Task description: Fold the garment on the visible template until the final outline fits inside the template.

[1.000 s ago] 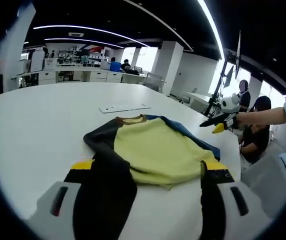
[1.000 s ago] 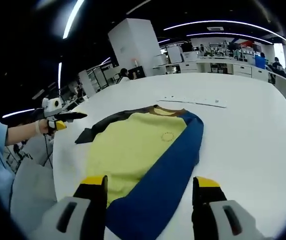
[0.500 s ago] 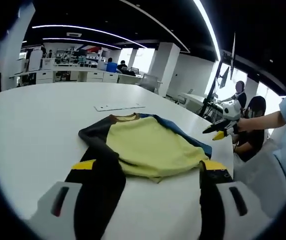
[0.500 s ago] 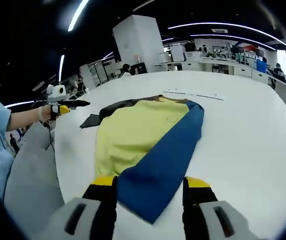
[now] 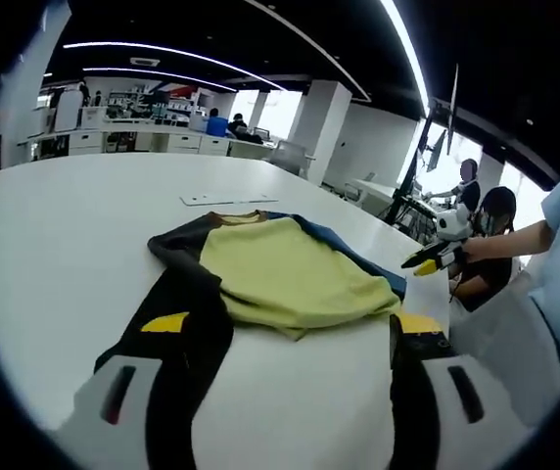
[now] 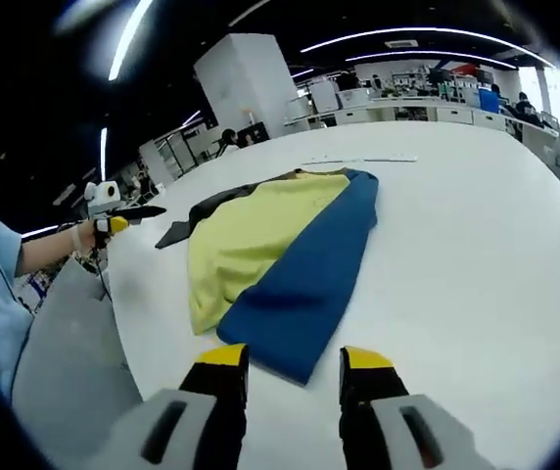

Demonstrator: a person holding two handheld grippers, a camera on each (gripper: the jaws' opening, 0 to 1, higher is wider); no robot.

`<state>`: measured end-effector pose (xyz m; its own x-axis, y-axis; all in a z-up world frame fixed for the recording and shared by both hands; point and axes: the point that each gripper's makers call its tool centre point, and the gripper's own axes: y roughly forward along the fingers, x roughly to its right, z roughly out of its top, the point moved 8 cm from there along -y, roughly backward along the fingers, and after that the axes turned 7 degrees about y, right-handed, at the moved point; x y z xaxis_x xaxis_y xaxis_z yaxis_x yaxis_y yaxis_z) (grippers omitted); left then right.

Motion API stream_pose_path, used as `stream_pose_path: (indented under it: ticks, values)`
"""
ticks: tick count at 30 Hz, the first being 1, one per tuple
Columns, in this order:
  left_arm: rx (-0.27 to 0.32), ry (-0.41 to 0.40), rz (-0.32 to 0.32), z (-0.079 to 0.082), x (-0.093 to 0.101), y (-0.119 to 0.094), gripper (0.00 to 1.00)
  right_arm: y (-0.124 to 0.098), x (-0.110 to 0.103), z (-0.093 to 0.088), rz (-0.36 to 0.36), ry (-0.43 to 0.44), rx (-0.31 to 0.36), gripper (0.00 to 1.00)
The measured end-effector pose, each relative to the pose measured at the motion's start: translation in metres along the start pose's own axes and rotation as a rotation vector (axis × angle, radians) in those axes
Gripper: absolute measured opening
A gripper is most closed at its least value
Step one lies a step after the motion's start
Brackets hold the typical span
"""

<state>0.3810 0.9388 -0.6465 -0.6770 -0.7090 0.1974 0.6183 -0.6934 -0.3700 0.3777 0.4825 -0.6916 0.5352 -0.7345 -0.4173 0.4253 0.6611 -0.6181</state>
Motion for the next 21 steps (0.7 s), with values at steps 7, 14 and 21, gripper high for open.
stream_pose_path:
  ticks: [7,14,21]
  values:
    - [0.004,-0.012,0.008,-0.002,0.001,-0.004,0.78,0.006,0.004,-0.010,0.007,0.042,-0.010,0.24]
    - [0.018,-0.038,0.026,-0.010,0.004,-0.008,0.78,0.008,0.003,-0.014,0.025,0.071,-0.019,0.11]
    - [0.016,-0.061,0.028,-0.017,0.008,-0.010,0.78,0.003,0.002,-0.001,0.040,0.094,0.008,0.00]
